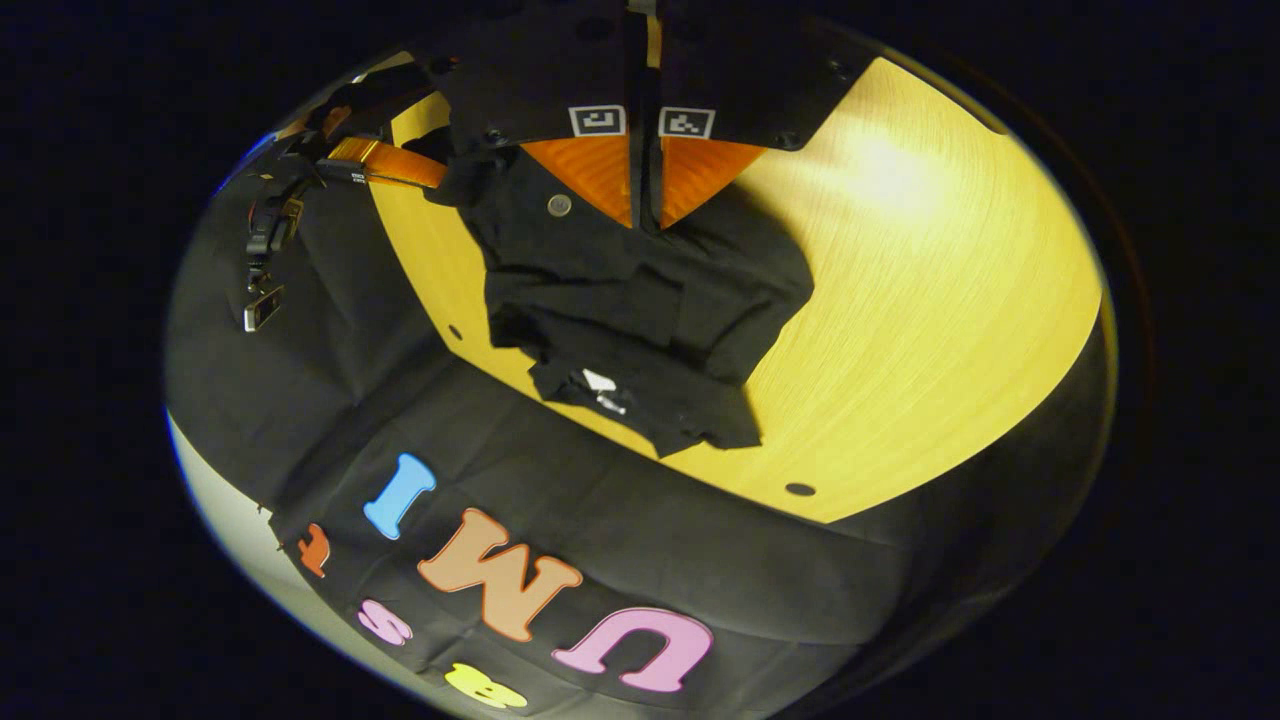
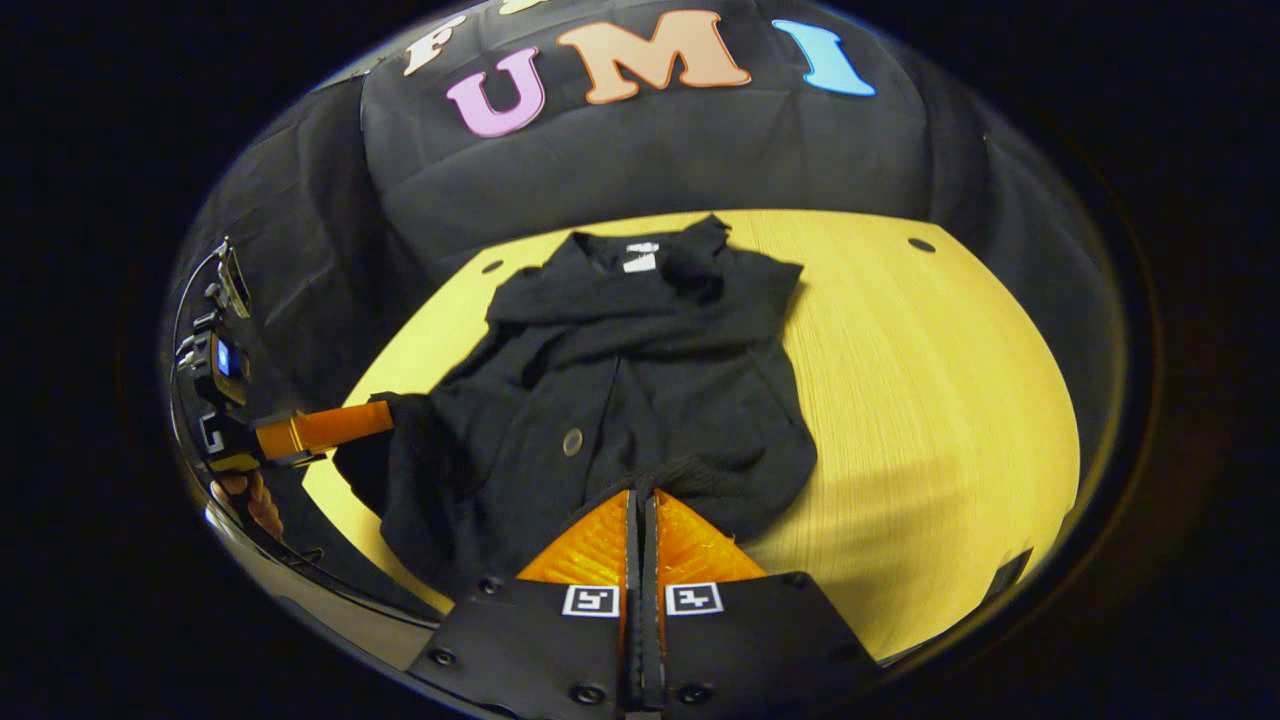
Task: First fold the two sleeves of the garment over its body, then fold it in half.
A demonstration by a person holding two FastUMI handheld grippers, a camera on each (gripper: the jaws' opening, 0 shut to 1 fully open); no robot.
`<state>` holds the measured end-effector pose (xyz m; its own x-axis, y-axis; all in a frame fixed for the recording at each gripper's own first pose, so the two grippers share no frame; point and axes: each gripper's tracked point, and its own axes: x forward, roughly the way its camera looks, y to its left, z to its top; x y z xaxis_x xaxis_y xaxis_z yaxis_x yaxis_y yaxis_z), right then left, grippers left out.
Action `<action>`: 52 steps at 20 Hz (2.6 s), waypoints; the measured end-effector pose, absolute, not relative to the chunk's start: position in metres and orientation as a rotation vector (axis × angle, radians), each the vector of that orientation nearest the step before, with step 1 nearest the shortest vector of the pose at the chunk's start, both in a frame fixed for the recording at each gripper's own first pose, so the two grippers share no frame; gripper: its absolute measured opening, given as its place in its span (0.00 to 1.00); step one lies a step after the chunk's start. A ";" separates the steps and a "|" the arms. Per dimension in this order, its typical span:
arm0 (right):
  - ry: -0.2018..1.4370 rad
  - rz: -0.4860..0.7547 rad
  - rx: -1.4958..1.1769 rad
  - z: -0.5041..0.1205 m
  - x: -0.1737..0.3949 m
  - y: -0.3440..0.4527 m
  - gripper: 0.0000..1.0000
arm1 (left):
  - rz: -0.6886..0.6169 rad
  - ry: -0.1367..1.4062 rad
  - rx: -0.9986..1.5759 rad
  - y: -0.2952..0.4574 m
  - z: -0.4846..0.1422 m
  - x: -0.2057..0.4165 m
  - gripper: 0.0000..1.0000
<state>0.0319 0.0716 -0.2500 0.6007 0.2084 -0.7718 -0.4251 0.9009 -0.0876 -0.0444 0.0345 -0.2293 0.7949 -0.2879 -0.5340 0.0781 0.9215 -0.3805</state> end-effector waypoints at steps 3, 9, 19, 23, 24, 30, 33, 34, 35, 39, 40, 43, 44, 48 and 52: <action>0.782 0.395 -0.258 -0.223 0.071 0.091 0.03 | -0.232 0.557 -0.339 0.031 -0.208 0.001 0.00; 0.711 0.389 -0.292 -0.189 0.170 0.104 0.03 | -0.207 0.439 -0.327 0.047 -0.177 0.105 0.00; 0.804 0.292 -0.175 -0.209 0.342 0.121 0.03 | -0.041 0.488 -0.258 0.084 -0.219 0.248 0.00; 0.850 0.223 -0.016 -0.224 0.388 0.131 0.02 | 0.012 0.577 -0.155 0.099 -0.257 0.271 0.00; 0.845 0.209 0.009 -0.223 0.396 0.129 0.03 | 0.012 0.584 -0.156 0.099 -0.260 0.276 0.00; 0.704 0.163 0.070 -0.173 0.416 0.109 0.74 | 0.093 0.410 -0.020 0.127 -0.213 0.303 0.72; 0.581 0.190 -0.056 -0.138 0.401 0.105 0.98 | 0.118 0.329 -0.055 0.134 -0.173 0.291 0.86; 0.550 0.218 -0.101 -0.127 0.388 0.109 0.98 | 0.134 0.318 -0.070 0.140 -0.165 0.281 0.89; 0.511 0.239 -0.144 -0.117 0.374 0.115 0.98 | 0.149 0.298 -0.093 0.144 -0.155 0.269 0.92; 0.344 0.314 -0.287 -0.068 0.298 0.143 0.99 | 0.158 0.187 -0.152 0.150 -0.100 0.216 0.93; 0.299 0.329 -0.310 -0.054 0.276 0.151 0.99 | 0.151 0.154 -0.133 0.149 -0.086 0.200 0.93; 0.190 0.358 -0.311 -0.021 0.205 0.169 0.98 | 0.138 0.038 -0.069 0.136 -0.036 0.141 0.88; 0.162 0.368 -0.307 -0.018 0.182 0.175 0.98 | 0.131 0.003 -0.063 0.127 -0.021 0.117 0.92; 0.132 0.318 -0.333 -0.031 0.114 0.163 0.97 | 0.110 -0.009 0.018 0.104 -0.015 0.043 0.91; 0.181 0.294 -0.287 -0.065 0.050 0.149 0.97 | 0.066 0.071 0.055 0.085 -0.047 -0.011 0.89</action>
<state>0.0497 0.1495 -0.0647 0.9415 0.2584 -0.2164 -0.3094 0.9173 -0.2509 -0.0106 0.0847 -0.0467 0.9953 0.0676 -0.0689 -0.0637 0.9963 0.0570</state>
